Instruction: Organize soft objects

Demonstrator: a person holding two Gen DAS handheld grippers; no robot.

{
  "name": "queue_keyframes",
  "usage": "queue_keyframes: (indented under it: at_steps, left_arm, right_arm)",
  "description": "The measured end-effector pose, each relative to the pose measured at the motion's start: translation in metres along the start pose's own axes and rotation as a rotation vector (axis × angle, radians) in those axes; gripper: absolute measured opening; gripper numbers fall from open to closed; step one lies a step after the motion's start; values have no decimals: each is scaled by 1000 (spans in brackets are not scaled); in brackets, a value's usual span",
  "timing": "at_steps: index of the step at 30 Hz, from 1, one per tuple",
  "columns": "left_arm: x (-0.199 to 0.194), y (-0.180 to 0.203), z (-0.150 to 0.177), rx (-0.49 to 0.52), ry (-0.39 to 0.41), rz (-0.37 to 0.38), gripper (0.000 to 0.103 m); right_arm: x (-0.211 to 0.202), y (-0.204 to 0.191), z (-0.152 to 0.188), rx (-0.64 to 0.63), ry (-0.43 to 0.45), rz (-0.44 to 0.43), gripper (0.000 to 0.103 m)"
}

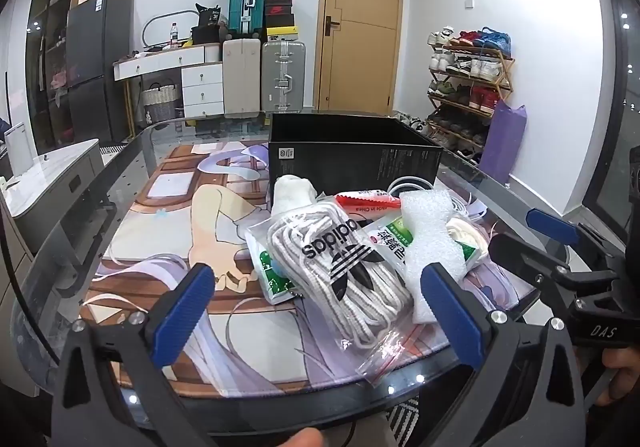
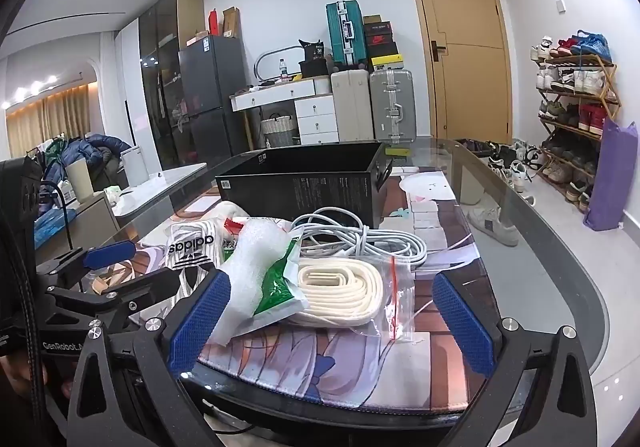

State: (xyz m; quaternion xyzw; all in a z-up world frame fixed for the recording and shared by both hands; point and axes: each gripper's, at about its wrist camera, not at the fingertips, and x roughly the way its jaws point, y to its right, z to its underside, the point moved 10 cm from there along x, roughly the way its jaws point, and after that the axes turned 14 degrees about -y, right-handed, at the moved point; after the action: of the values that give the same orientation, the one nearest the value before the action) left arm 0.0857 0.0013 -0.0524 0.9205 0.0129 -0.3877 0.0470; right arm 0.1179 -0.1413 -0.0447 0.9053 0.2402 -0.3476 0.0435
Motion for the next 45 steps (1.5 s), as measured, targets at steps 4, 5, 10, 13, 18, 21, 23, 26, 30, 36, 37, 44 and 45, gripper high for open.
queue_keyframes:
  at_steps: [4,5,10,13,18,21,23,26,30,36,37,44,45]
  left_arm:
    - [2,-3,-2,-13,3,-19,103]
    - [-1,5,-1,13,15,-2,103]
    - [-3,2,-4,-1,15,-4,103]
    - [-2,2,-3,-6,13,-6,103]
    - [1,-4,0,-12,14,0,103]
    - [2,-5,1,-15,10,-3,103]
    - [2,-6,2,-16,7,-2,103]
    - [1,-7,2,-17,8,-5,103]
    - [1,-7,1,-18,7,-11,103]
    - [2,-9,0,-27,5,-16,103]
    - [2,-9,0,-27,5,-17,103]
    - [0,-9,-1,-22,10,-17,103]
    - [0,-9,-1,-22,10,-18,103]
  right_arm:
    - [-1,0,0,-5,10,3,103]
    - [0,0,0,-5,6,5,103]
    - [-2,-1,0,-5,5,8,103]
    - [1,1,-1,-7,5,13,103]
    - [2,-1,0,-9,4,11,103]
    - [0,1,1,-9,2,16,103]
    - [3,2,3,-12,2,27,103]
    - [2,2,1,-17,-1,30,103]
    - [1,2,2,-19,-2,31,103]
    - [0,3,3,-16,-2,33,103]
    - [0,3,3,-16,-3,35,103]
    - [2,4,3,-15,-10,41,103]
    - [2,4,2,-15,-8,42,103]
